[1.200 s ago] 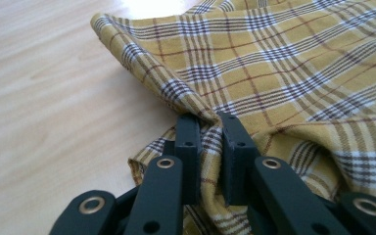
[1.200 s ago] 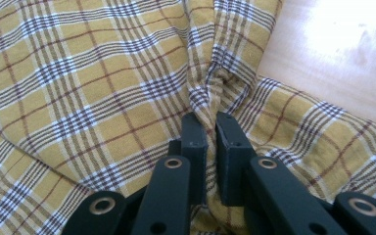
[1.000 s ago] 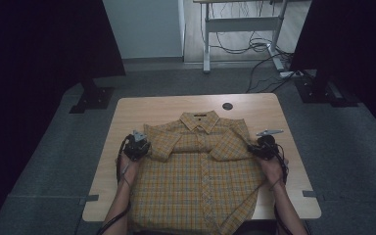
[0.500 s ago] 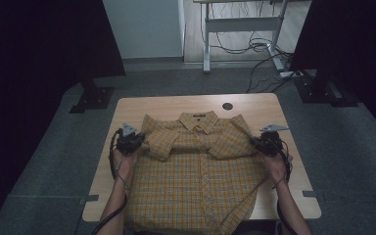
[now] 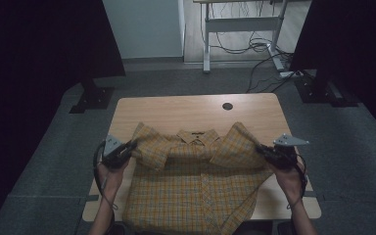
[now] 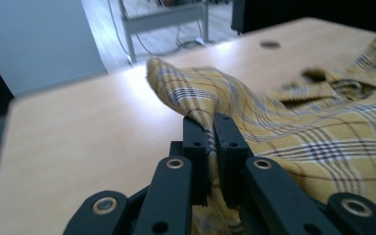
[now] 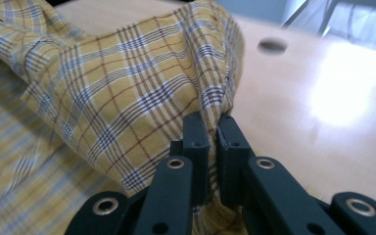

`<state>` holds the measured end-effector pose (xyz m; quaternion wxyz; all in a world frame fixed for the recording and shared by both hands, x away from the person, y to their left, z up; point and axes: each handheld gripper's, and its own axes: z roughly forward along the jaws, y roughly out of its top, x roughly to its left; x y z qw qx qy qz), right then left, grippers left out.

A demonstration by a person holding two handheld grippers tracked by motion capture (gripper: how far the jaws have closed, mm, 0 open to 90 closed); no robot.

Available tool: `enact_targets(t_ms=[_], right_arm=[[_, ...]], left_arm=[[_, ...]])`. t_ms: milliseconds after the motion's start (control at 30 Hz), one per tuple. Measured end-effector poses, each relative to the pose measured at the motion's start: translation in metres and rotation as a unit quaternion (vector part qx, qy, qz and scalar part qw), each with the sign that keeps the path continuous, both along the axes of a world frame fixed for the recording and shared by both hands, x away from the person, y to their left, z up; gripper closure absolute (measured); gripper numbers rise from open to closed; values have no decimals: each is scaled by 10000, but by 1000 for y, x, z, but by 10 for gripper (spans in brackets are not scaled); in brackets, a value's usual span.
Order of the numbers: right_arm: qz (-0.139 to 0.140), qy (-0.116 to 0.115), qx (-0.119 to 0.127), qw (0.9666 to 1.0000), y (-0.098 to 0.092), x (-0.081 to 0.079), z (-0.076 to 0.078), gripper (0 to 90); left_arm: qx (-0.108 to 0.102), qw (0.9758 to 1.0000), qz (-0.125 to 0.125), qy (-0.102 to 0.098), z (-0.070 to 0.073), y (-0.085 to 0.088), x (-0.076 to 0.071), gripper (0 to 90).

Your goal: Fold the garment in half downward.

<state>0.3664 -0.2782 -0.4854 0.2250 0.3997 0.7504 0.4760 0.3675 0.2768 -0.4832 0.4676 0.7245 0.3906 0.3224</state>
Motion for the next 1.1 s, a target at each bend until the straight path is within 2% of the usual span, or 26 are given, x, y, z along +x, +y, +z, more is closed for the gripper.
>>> enact_targets(t_ms=[100,233,333,433,500,567,767,900,933,1000,1100], right_arm=[[89,308,-60,9995,-1,-10,-22,843],[137,760,-90,9970,-3,-13,-50,837],[163,993,-140,9948,-3,-12,-63,831],[164,1124,-259,9932,1,-8,-75,831],[144,1111,-222,9935,2,-5,-77,832],[124,1116,-289,9933,4,0,-76,832],[-44,1060,-373,9937,11,29,-74,831],[-91,1069,-297,9938,13,49,-74,806],[-101,1071,-287,9938,14,52,-73,763],[-103,996,-254,9946,14,53,-71,606],[-69,822,-185,9964,16,42,-66,451]], left_arm=[[-34,9996,-17,288,-24,1,-14,855],[281,9974,1,663,-52,-1,-23,852],[605,9941,-20,895,-64,-5,-22,842],[816,9922,-32,945,-68,-10,-17,838],[953,9910,-12,936,-68,-13,-13,836],[994,9906,21,940,-68,-15,-5,836],[1119,9893,269,896,-68,-20,21,836],[1033,9897,412,903,-68,-20,36,836],[1002,9899,432,904,-69,-19,38,836],[988,9901,446,897,-69,-19,39,836],[984,9905,437,851,-70,-18,38,836]])
